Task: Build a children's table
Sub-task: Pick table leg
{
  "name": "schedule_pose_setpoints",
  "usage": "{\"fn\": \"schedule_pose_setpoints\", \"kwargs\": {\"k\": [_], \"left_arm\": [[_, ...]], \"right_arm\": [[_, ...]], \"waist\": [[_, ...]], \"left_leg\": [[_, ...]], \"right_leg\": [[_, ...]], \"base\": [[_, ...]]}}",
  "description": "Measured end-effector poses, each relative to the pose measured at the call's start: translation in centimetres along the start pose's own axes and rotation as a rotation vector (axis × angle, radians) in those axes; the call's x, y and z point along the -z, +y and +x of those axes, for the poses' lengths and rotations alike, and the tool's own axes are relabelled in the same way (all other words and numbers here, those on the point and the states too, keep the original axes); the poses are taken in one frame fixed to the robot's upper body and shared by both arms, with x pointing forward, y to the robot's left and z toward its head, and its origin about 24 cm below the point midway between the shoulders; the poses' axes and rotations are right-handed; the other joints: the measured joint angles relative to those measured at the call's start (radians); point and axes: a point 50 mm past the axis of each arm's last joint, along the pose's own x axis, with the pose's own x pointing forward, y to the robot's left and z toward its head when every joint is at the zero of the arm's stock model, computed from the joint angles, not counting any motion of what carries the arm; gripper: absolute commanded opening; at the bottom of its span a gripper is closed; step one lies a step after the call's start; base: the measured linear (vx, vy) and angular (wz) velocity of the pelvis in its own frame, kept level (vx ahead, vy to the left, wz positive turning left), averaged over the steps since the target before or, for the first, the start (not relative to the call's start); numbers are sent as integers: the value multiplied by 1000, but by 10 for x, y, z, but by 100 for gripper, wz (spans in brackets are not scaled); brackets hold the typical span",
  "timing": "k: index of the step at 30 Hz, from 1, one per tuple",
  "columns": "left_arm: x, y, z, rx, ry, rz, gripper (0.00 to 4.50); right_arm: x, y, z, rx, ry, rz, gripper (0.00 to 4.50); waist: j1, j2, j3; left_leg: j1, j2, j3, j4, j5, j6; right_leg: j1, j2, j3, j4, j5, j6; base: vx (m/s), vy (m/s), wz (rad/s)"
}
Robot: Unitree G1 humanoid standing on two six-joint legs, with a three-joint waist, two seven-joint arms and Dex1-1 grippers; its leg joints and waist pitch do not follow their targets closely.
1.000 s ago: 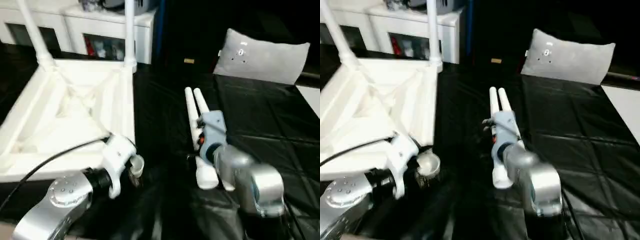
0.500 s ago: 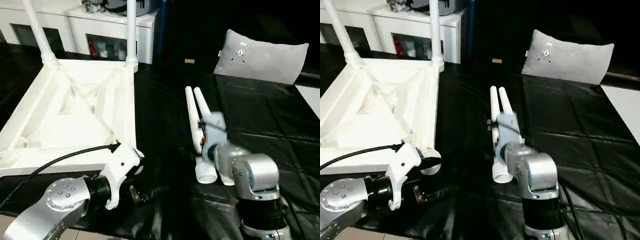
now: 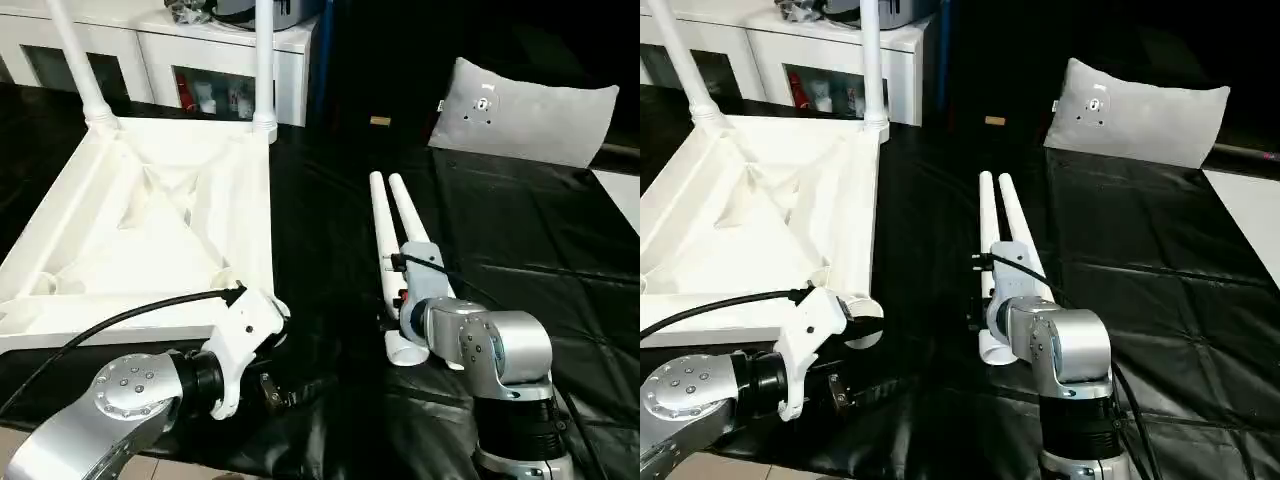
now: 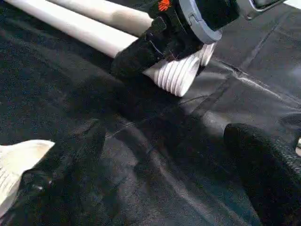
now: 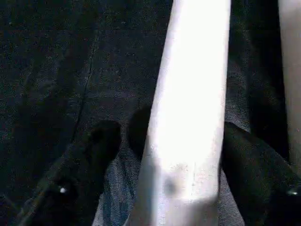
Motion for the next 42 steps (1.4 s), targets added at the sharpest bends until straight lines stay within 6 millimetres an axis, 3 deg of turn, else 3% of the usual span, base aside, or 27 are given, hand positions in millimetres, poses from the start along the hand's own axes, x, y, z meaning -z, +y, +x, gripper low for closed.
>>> {"fn": "schedule_pose_setpoints", "kwargs": {"k": [7,18,26,32,38,42], "left_arm": [[1,-1,1,14,3,-5,450],[1,-3,1,18,8,-4,450],[1,-2,2,15,9,-3,450],[0,2,3,-8,-1,2,450],[-11,21,9,-136,-90,-16,450],[-35,46,10,-260,-246,-87,450]], "right_arm": [[2,1,-1,-15,11,2,265],[5,3,-3,-60,-35,9,196],[6,5,-2,-119,-66,91,191],[-5,3,-5,-106,-240,30,191],[-18,3,-10,-205,-353,152,191],[-36,3,-22,-405,-536,272,191]], "waist": [[0,0,0],[3,0,0],[4,0,0],[8,2,1],[8,6,3],[14,13,6]], "left_leg": [[1,0,3,0,0,0],[1,0,4,-1,0,0],[-1,0,5,-2,0,0],[-2,0,6,-2,0,0],[-3,0,6,-1,0,0],[-4,0,6,-1,2,4]], "right_leg": [[-2,0,4,0,1,1],[-3,0,5,0,1,1],[-5,0,5,-1,1,0],[-6,0,5,-2,1,1],[-6,0,6,-2,3,1],[-7,-1,5,-2,6,4]], "base": [[0,0,0],[0,0,0],[0,0,0],[0,0,0],[0,0,0],[0,0,0]]}}
